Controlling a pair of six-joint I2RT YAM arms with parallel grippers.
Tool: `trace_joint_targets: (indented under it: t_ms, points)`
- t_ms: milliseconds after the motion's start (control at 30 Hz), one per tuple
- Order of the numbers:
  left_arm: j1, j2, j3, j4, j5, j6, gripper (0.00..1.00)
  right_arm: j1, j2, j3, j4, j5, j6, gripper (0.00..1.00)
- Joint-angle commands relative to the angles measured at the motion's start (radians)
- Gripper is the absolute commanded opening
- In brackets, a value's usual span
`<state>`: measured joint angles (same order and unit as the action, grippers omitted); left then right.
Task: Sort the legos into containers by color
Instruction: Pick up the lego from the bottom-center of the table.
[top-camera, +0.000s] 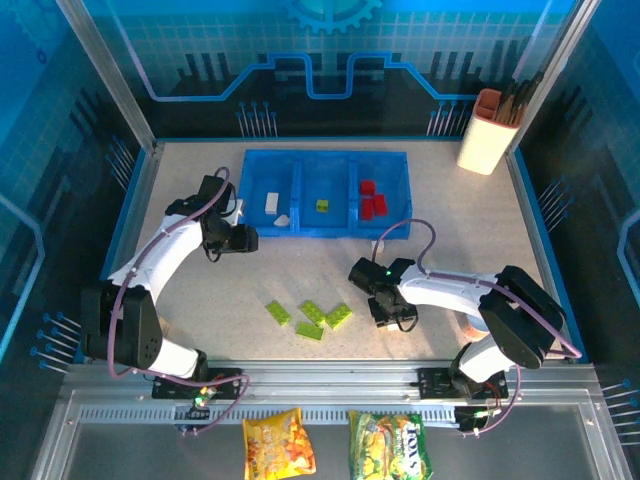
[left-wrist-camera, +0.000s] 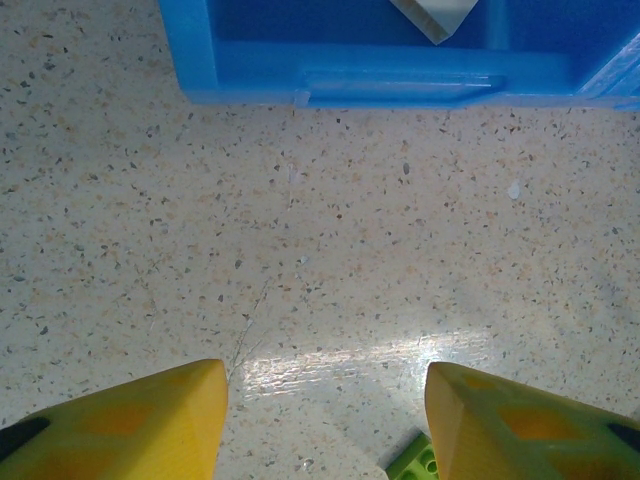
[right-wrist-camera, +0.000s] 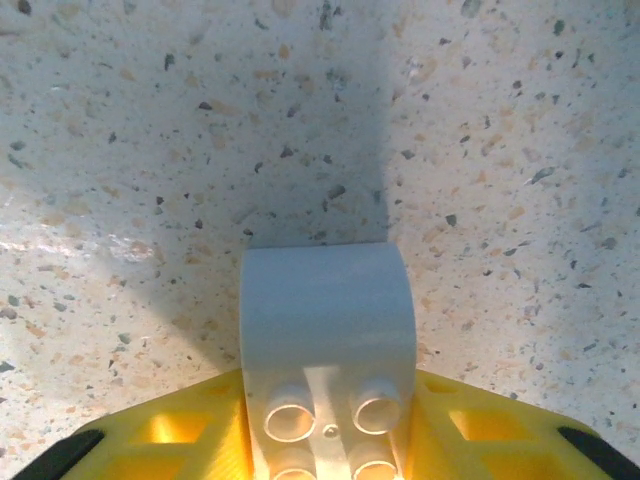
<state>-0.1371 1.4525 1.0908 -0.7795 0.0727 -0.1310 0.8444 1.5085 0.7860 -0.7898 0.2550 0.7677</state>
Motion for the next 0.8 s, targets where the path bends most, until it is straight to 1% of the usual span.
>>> trace_joint_targets:
  t_ms: [0, 233, 400, 567, 767]
  points:
    - [0.01, 0.004, -0.01, -0.008, 0.024, 0.002, 0.56, 0.018, -0.029, 0.024, -0.033, 0.034, 0.02, 0.39]
    - [0.01, -0.031, -0.015, 0.009, 0.031, 0.006, 0.56, 0.026, -0.047, 0.087, -0.078, 0.061, -0.01, 0.35]
    - [0.01, -0.059, -0.022, 0.021, 0.026, 0.008, 0.56, 0.034, -0.022, 0.194, -0.091, 0.072, -0.052, 0.34]
    - [0.01, -0.084, -0.029, 0.032, 0.01, 0.009, 0.56, 0.051, 0.035, 0.308, -0.082, 0.069, -0.09, 0.33]
    - [0.01, -0.109, -0.035, 0.045, 0.008, 0.008, 0.56, 0.089, 0.149, 0.476, -0.059, 0.058, -0.142, 0.32]
